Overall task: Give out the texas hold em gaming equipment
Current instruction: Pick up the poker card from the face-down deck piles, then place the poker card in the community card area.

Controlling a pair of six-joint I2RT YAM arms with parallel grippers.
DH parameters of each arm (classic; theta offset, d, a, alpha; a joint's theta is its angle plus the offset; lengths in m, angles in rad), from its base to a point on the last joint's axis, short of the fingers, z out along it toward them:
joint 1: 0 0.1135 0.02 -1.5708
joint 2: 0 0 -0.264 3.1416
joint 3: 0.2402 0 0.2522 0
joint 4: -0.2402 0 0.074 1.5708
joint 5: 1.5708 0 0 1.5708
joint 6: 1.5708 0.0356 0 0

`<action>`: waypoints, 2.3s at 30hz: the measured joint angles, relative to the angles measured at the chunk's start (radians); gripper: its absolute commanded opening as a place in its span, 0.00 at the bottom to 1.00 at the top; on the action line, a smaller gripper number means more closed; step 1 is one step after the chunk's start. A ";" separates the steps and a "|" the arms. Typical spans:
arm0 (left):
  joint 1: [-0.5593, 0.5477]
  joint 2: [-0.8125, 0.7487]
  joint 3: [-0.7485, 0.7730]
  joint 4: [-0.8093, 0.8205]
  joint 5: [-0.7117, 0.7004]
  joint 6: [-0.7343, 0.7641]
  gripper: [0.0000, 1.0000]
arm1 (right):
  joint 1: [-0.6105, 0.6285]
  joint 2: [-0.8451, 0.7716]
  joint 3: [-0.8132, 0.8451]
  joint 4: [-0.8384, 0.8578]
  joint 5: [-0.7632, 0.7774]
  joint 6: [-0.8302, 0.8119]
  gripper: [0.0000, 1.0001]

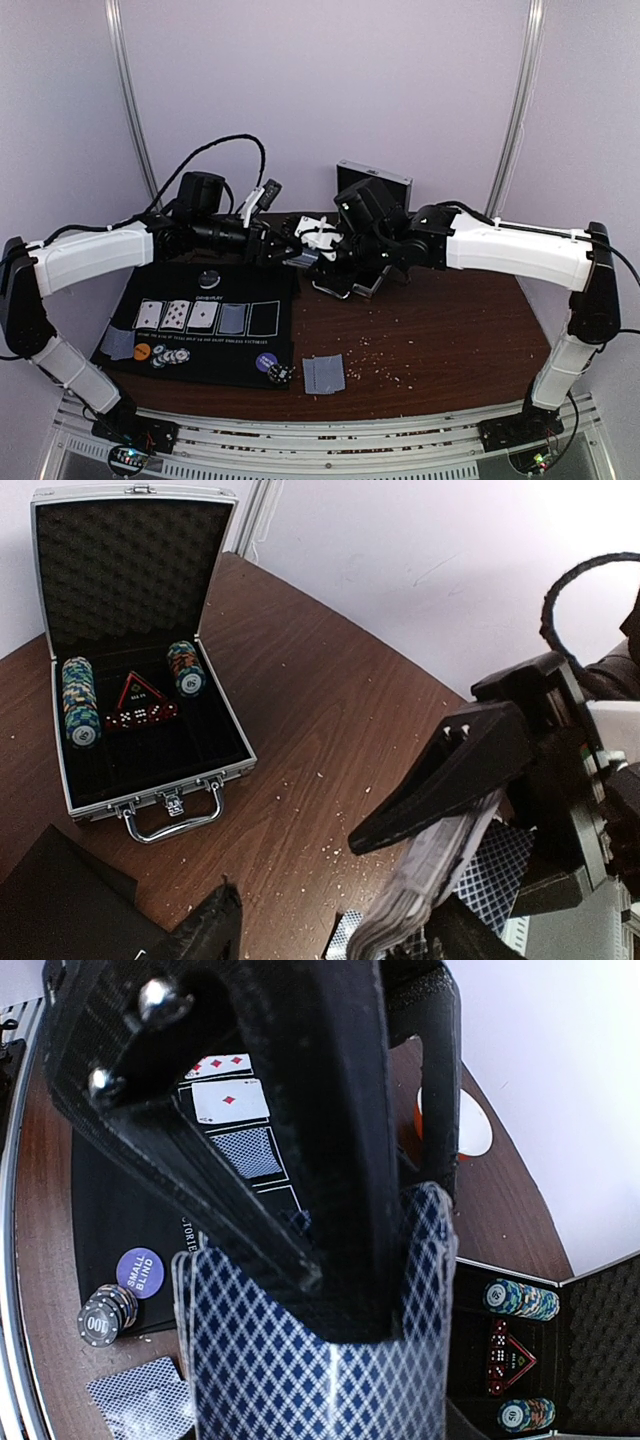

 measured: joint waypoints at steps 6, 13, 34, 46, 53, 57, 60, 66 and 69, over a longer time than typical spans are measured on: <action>-0.017 0.008 0.016 -0.014 -0.024 0.004 0.35 | 0.000 0.009 0.000 0.002 0.007 0.001 0.44; -0.029 0.007 0.061 -0.105 -0.105 0.066 0.30 | -0.003 0.009 0.000 0.011 0.032 0.002 0.44; -0.012 -0.045 0.067 -0.186 -0.067 0.145 0.00 | 0.000 0.008 -0.009 0.024 0.038 0.002 0.44; -0.008 -0.117 0.067 -0.212 -0.069 0.161 0.00 | -0.030 0.005 -0.028 0.047 0.039 0.035 0.43; 0.035 -0.130 0.053 -0.193 -0.049 0.122 0.00 | -0.055 -0.004 -0.048 0.056 0.044 0.060 0.43; 0.148 -0.175 -0.042 -0.100 -0.071 -0.040 0.00 | -0.071 -0.014 -0.068 0.061 0.058 0.087 0.43; 0.194 -0.243 -0.157 0.012 -0.127 -0.195 0.00 | -0.080 -0.016 -0.072 0.061 0.069 0.103 0.43; 0.176 -0.389 -0.462 0.225 -0.335 -0.564 0.00 | -0.088 -0.018 -0.072 0.059 0.090 0.118 0.43; 0.141 -0.373 -0.562 0.232 -0.453 -0.701 0.00 | -0.088 -0.024 -0.072 0.055 0.091 0.123 0.43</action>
